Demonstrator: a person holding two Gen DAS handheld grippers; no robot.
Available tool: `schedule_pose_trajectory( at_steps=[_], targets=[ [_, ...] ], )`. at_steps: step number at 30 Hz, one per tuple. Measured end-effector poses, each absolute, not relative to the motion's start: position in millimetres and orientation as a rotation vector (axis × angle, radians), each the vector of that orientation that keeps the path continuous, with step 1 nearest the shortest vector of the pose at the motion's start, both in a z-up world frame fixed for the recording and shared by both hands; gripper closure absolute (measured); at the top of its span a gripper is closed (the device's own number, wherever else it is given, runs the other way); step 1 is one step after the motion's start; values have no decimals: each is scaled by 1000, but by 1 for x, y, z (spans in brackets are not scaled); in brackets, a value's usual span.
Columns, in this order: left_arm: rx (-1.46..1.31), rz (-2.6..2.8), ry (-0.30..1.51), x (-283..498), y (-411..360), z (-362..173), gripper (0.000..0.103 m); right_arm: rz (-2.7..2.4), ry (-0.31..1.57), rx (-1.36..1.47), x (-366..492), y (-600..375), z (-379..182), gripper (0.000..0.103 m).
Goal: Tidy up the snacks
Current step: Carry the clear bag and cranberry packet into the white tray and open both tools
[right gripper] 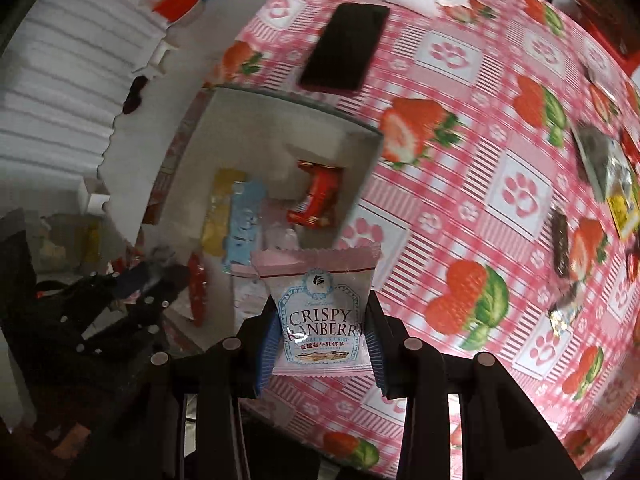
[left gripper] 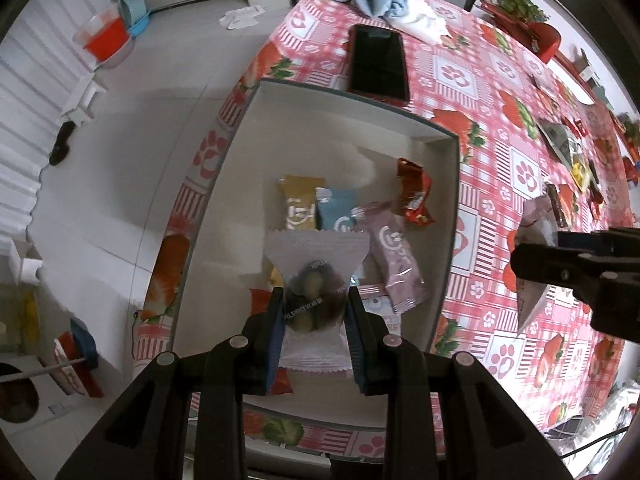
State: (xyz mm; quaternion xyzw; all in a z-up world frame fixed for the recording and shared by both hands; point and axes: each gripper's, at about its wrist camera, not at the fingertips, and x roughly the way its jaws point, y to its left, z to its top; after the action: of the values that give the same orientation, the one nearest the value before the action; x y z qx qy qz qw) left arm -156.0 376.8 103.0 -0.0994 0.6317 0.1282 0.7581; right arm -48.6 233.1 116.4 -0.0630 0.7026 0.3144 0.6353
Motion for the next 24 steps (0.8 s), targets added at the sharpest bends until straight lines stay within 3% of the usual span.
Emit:
schedule_pose_trajectory(
  at_steps=[24],
  targets=[
    [-260,319,1423,-161,396,80,71,761,1693,-144,-55,292,84,62]
  ],
)
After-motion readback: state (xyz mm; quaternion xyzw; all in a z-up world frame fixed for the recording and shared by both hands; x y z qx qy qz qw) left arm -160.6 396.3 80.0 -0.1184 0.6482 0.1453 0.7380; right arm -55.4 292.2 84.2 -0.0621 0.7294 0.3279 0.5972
